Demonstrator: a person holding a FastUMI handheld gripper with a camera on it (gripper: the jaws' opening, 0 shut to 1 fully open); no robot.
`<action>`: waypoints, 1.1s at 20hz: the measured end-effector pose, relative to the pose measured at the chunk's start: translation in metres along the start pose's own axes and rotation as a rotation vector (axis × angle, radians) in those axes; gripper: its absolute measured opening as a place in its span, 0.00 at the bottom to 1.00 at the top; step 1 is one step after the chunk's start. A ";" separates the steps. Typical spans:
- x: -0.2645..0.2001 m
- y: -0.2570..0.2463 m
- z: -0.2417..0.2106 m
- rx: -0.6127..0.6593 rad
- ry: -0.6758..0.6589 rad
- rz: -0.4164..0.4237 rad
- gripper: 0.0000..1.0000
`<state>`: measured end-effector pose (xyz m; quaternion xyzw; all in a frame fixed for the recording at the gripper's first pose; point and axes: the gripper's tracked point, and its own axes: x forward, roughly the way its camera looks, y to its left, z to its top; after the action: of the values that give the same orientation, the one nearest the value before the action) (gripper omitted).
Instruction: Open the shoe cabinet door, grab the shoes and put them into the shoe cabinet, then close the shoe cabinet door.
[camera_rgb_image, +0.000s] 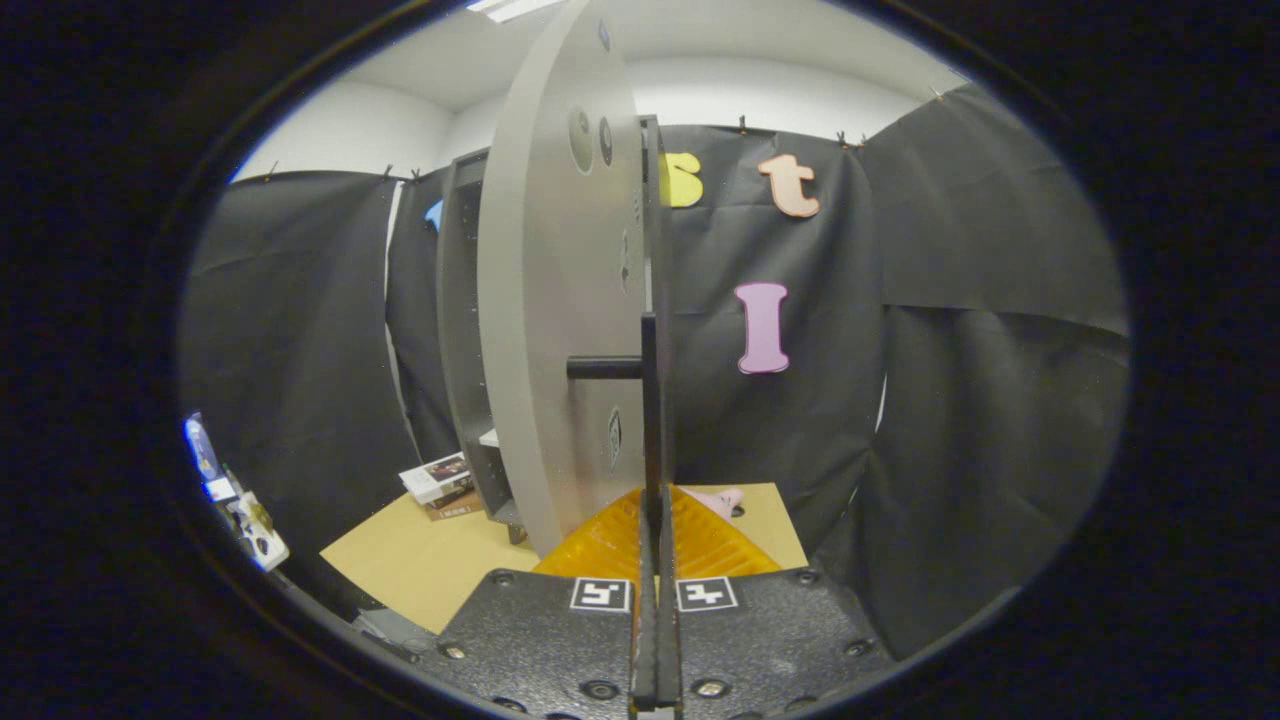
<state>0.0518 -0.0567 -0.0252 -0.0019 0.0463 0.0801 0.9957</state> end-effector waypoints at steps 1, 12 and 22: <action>0.000 -0.002 0.000 -0.008 0.001 -0.007 0.04; -0.061 -0.007 -0.010 0.026 -0.002 -0.095 0.62; -0.051 0.121 -0.110 0.037 0.053 -0.085 1.00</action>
<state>-0.0274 0.0536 -0.1292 0.0124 0.0741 0.0368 0.9965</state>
